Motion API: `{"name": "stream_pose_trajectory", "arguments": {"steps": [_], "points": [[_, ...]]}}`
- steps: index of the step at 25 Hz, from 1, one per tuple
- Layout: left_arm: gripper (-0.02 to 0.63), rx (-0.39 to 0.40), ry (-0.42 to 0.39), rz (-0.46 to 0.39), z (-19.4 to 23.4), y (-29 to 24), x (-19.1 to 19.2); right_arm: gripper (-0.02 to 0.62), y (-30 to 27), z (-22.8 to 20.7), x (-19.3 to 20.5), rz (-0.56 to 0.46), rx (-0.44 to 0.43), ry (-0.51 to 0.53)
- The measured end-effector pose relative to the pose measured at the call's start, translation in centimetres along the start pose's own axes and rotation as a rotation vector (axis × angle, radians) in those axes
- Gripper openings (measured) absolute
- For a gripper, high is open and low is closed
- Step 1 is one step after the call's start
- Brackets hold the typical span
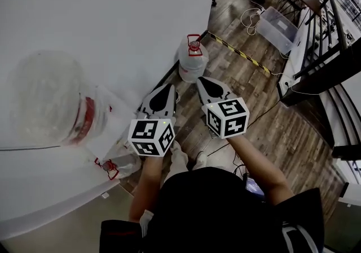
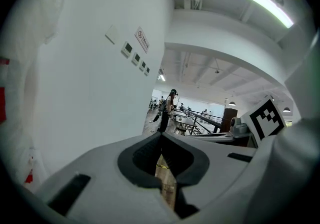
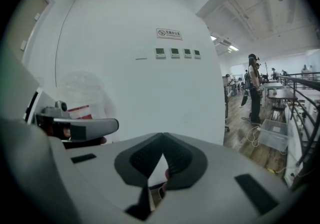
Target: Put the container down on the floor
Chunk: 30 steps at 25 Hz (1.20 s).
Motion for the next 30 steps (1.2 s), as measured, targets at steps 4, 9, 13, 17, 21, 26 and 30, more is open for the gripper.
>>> {"name": "stream_pose_trajectory", "arguments": {"steps": [4,9,13,17,21,26,30], "points": [[0.017,-0.007,-0.001,0.000,-1.7,1.1,0.6,0.031,1.7,-0.1,0.6,-0.001,-0.015,-0.008],[0.017,-0.005,-0.002,0.004,-3.7,2.2,1.2,0.031,3.3,-0.2,0.9,-0.008,-0.030,-0.008],[0.017,-0.009,0.005,0.001,-4.7,3.2,1.4,0.029,4.5,0.4,1.2,-0.005,-0.059,0.004],[0.017,-0.007,-0.002,-0.005,-5.8,4.0,1.3,0.031,5.6,1.1,1.3,-0.014,-0.083,0.020],[0.017,-0.006,-0.013,-0.013,-6.7,4.5,1.2,0.030,6.3,1.4,1.5,-0.024,-0.093,0.016],[0.017,-0.005,-0.023,-0.018,-7.7,4.6,1.0,0.030,7.2,1.0,1.0,-0.043,-0.098,0.011],[0.017,-0.013,-0.013,-0.020,-7.7,4.6,1.2,0.029,7.5,0.6,1.0,-0.054,-0.098,0.000]]}}
Point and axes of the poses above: the fingertips, and each gripper's own axes: y backward along the fingers, z to its left, x out of its underside, the point moved 2 cm from there along y, backward along the fingers, and after that the axes turned 3 degrees about -y, right-handed, at the moved point
